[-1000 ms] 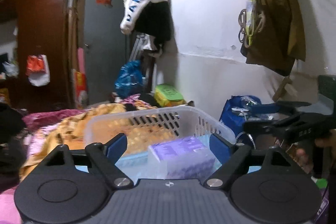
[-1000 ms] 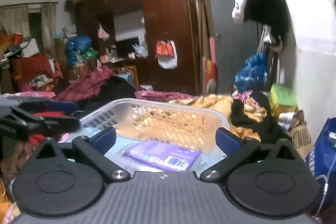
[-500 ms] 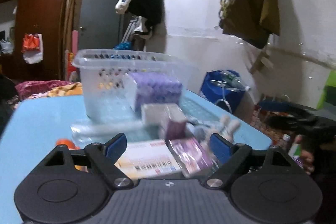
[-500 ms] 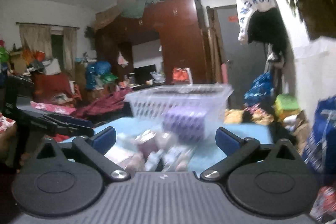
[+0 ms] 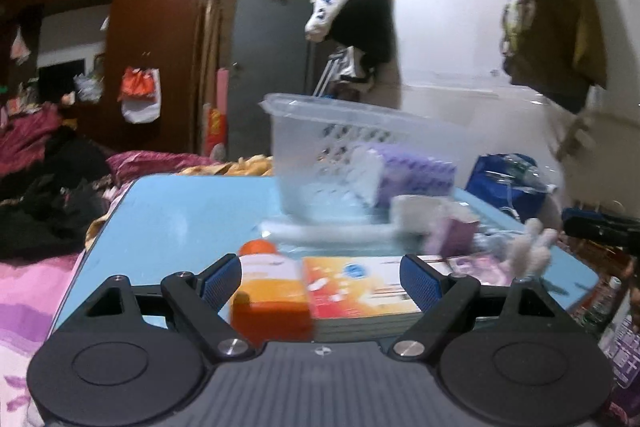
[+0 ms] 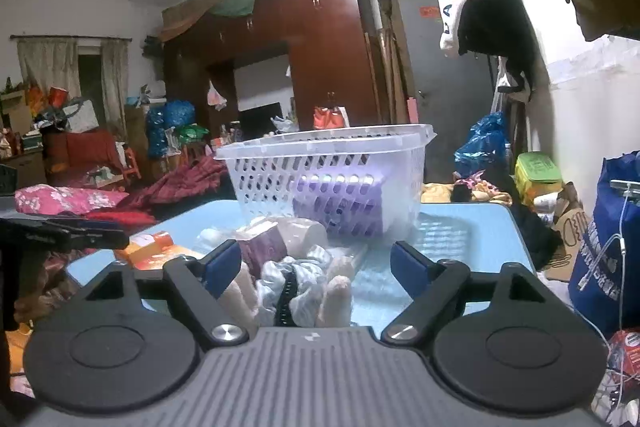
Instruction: Organize objects
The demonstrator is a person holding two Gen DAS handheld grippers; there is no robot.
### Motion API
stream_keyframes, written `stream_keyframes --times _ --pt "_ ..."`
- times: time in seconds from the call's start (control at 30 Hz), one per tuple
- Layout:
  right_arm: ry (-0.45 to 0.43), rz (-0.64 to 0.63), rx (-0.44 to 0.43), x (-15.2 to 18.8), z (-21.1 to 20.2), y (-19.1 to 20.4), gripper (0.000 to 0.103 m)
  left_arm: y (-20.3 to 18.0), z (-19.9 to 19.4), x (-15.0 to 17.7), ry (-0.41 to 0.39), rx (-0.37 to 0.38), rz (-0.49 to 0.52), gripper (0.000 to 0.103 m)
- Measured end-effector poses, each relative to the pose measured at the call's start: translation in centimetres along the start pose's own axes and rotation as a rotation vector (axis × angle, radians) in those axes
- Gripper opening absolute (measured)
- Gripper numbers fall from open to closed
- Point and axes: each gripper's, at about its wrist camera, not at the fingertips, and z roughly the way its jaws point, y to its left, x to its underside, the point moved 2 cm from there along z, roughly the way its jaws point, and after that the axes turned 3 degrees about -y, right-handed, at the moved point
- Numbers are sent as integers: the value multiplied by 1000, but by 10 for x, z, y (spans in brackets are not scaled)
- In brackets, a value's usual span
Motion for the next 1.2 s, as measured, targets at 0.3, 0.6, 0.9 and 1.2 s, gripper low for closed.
stream_keyframes --times 0.3,0.6,0.9,1.2 --pt "51 33 4 15 9 -10 60 16 12 5 6 -46 -25 89" --pt "50 6 -1 12 1 -1 55 -70 12 0 -29 148 84 89" --pt "45 5 7 8 -9 -7 54 -150 47 13 34 283 225 86" --pt "88 -3 -26 14 0 -5 35 -162 53 20 34 288 238 48"
